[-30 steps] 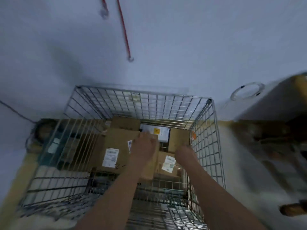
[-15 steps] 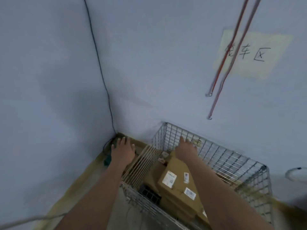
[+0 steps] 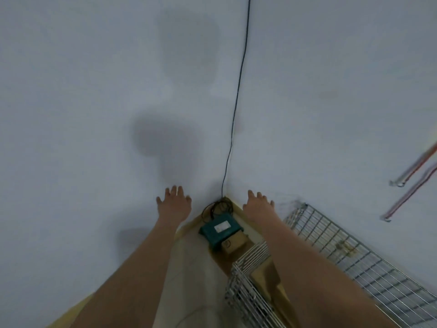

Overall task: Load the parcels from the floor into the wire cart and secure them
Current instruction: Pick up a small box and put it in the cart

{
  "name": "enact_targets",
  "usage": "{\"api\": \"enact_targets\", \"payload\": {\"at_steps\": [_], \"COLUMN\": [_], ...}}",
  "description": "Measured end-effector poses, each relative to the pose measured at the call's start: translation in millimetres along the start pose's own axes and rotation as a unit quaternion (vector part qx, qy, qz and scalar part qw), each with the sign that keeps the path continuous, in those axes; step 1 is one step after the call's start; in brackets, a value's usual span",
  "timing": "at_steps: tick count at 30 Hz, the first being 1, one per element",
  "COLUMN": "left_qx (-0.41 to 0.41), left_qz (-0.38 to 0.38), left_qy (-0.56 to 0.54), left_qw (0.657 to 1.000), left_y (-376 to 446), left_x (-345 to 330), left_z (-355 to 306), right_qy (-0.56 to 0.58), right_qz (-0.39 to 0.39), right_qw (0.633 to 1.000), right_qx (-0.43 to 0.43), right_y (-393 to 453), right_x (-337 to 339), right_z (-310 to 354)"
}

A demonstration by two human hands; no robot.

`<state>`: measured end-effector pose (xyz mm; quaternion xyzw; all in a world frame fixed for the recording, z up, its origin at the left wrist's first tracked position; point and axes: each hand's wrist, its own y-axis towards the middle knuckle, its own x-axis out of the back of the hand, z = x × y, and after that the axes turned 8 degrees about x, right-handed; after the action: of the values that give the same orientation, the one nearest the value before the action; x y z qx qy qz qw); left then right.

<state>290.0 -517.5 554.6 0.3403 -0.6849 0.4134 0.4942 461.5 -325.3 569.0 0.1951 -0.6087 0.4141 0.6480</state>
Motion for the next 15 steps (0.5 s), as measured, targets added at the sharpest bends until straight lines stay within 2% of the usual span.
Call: {"api": "enact_targets", "payload": {"at_steps": [7, 15], "left_qx": [-0.001, -0.017], "left_qz": [0.045, 0.040], "left_qy": [0.004, 0.015], "left_qw": [0.999, 0.999], "left_y": [32, 117], "left_x": [-38, -30], "left_z": [-19, -84], "right_qy": [-0.008, 0.010], "right_qz": [0.043, 0.040], "right_qw": [0.999, 0.999], "right_qx": [0.024, 0.021], "right_y": [53, 156], "right_x": [-32, -14], "right_z": [12, -17]}}
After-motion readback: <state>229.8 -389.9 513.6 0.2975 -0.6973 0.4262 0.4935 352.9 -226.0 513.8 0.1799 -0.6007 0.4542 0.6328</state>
